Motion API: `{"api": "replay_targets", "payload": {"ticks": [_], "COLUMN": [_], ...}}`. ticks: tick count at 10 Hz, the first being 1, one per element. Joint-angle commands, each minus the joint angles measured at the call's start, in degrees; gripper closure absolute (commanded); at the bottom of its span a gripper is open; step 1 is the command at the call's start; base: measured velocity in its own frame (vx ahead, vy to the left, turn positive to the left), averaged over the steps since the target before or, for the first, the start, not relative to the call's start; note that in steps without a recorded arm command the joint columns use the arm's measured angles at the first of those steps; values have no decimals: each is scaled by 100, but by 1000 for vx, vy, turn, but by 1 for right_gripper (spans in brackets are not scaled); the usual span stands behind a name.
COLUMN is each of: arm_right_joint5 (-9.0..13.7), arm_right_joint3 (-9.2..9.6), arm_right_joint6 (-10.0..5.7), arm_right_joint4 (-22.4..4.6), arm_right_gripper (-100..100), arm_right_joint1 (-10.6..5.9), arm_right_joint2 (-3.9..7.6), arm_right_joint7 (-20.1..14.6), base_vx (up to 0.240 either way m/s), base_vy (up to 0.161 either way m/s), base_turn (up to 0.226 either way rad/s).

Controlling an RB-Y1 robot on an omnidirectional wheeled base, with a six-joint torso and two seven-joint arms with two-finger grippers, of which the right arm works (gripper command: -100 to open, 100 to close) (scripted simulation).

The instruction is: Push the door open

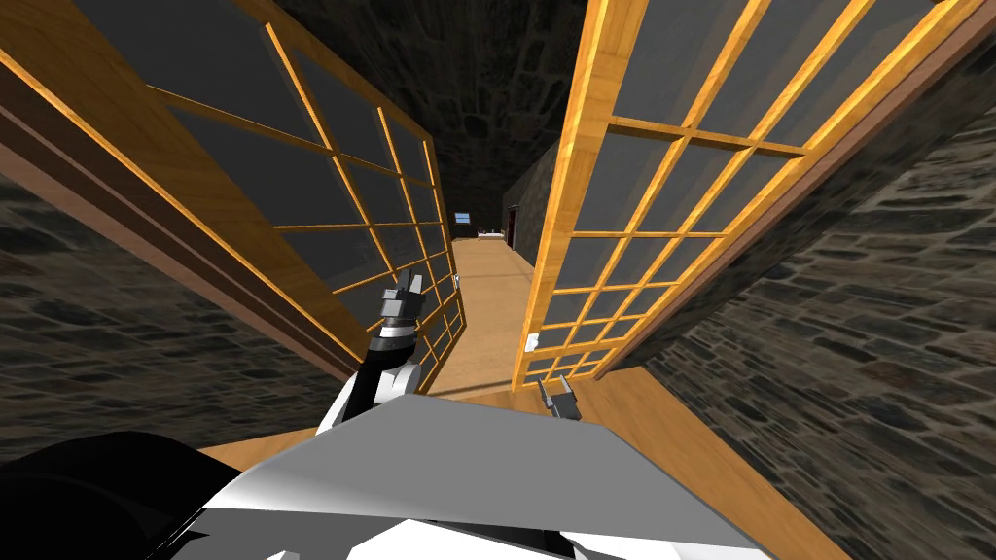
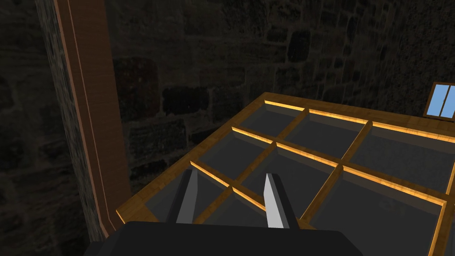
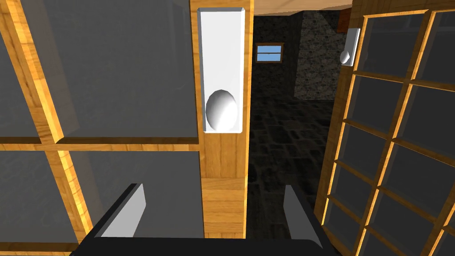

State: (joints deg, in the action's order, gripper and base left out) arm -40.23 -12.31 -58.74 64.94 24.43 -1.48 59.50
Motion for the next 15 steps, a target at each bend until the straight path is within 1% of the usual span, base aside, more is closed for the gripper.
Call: {"api": "replay_targets", "payload": {"ticks": [1,3,4,5,6,8,9,10,15], "arm_right_joint5": [11,23,29,36,42,56,52,52,52], "arm_right_joint3": [-7,-16,-21,-25,-30,-39,-38,-38,-38], "arm_right_joint6": [18,38,49,60,70,92,81,81,81], "arm_right_joint4": [-55,-118,-153,-187,-220,-288,-284,-284,-284], "arm_right_gripper": [-100,-100,-100,-100,-100,-100,-100,100,100], "arm_right_joint1": [-52,-112,-145,-178,-209,-274,-267,-267,-267], "arm_right_joint2": [178,257,255,223,164,-75,-9,-9,-9], "arm_right_joint7": [38,82,106,130,153,201,196,196,196], "base_vx": [135,188,225,201,178,174,71,-9,-16], "base_vy": [18,32,32,39,40,46,22,-2,-5], "base_turn": [20,22,22,17,20,7,3,-4,0]}}
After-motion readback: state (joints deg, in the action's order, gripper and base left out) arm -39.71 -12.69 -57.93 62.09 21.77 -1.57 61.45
